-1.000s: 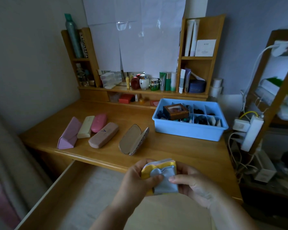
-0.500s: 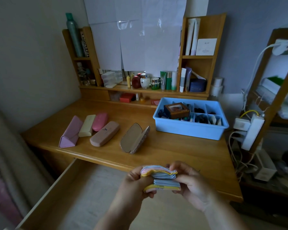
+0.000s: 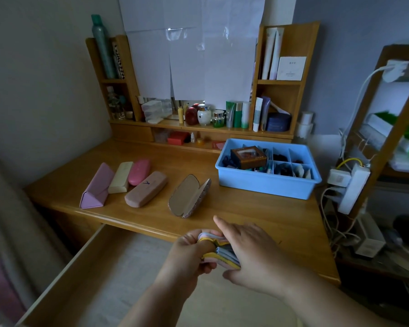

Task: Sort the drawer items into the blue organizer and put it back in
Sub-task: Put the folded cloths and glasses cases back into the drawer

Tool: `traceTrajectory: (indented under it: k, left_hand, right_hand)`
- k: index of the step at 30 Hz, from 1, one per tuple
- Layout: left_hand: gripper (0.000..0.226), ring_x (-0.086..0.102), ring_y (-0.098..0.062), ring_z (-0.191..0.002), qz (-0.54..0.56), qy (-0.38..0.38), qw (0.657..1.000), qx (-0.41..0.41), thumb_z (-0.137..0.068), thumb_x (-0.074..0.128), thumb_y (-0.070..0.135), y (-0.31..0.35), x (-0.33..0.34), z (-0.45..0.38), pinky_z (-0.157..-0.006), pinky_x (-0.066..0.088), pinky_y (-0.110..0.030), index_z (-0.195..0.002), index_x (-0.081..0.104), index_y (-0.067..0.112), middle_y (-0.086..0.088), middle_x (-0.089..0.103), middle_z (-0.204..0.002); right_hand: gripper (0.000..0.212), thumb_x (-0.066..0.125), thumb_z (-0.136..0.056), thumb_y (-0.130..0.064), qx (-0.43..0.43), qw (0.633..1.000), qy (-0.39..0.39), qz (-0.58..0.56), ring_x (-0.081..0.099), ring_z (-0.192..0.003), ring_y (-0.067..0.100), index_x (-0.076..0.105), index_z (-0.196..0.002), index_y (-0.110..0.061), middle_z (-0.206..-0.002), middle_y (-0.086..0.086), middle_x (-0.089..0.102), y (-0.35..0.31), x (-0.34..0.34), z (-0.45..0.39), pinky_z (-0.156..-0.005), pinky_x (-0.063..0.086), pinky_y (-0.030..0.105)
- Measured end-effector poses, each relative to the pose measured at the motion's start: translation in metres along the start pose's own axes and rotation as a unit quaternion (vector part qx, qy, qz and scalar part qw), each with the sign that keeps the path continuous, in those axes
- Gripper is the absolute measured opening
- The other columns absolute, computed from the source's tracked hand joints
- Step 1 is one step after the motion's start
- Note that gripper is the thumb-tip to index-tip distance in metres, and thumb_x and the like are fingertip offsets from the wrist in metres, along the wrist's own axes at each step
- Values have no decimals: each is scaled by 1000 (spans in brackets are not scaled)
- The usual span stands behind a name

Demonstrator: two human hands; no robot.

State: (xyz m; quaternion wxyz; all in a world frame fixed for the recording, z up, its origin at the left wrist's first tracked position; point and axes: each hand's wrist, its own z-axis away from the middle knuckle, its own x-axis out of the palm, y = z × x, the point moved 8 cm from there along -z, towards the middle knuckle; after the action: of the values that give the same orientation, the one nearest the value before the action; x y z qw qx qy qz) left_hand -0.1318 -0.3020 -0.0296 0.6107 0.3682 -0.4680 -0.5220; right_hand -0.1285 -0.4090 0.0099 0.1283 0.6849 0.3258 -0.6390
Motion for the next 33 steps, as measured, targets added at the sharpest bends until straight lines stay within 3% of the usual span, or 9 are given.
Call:
traceTrajectory:
  k: [3,6,11,17,22,26,28,30,33]
  left_hand:
    - [36,46,-12,-41,-69,4,998,13,-83,46,-8,3,-5,2,-38,33,-20,-74,72,15,-14,65,-65]
    - [26,46,-12,-41,-82,11,996,15,-80,50,-3,3,-9,0,-39,32,-19,-77,70,14,-14,65,-65]
    - [28,46,-13,-40,-13,41,999,-20,-86,45,-7,-8,-18,-10,-38,34,-19,-80,67,9,-11,60,-58]
    - [29,46,-12,-41,-32,10,999,-30,-88,43,-7,-17,-18,-27,-39,33,-20,-85,68,9,-13,61,-65]
    - [18,51,-12,-47,3,57,998,4,-91,57,15,1,-37,-54,-41,39,-22,-107,65,14,-8,64,-75]
    - [42,57,-12,-91,-240,272,927,95,-86,64,38,43,-106,-87,-75,51,-30,-123,53,21,2,57,-112]
    - [61,53,-17,-108,-327,270,904,58,-85,61,47,43,-118,-111,-86,49,-33,-136,41,20,0,51,-124]
    - [63,60,-23,-101,-353,243,904,9,-89,57,42,40,-121,-132,-83,54,-37,-141,34,15,-6,56,-119]
    - [59,69,-18,-63,-297,229,926,-51,-91,58,21,28,-120,-143,-53,58,-32,-143,32,12,-8,59,-97]
  right_hand:
    - [45,63,-75,-45,16,999,22,-44,58,-90,9,49,-117,-36,-102,-13,62,4,-11,-1,-73,46,23]
    - [21,59,-76,-45,11,999,21,-38,53,-69,7,56,-92,-32,-80,-10,60,2,-13,-2,-51,34,17]
    - [61,58,-74,-62,11,1000,21,-3,57,-95,9,44,-126,-35,-110,-15,59,-4,1,-3,-72,45,23]
    - [31,58,-82,-54,21,997,48,-60,52,-72,2,61,-106,-36,-91,-14,66,15,7,-16,-52,26,8]
    - [25,58,-82,-53,75,990,65,-105,54,-63,4,64,-89,-30,-70,-13,63,50,10,-27,-51,35,16]
    - [5,66,-81,-35,155,953,88,-244,61,-60,0,68,-83,-39,-64,-17,66,87,18,-17,-50,42,18]
    - [11,67,-82,-27,157,936,89,-303,60,-55,1,69,-82,-39,-60,-9,66,92,26,-12,-50,41,15]
    - [13,68,-83,-23,160,912,78,-369,58,-52,3,70,-85,-36,-57,-2,65,91,34,-11,-53,42,16]
    - [15,68,-85,-14,171,864,67,-469,58,-54,9,72,-84,-29,-56,3,63,90,44,-12,-56,43,19]
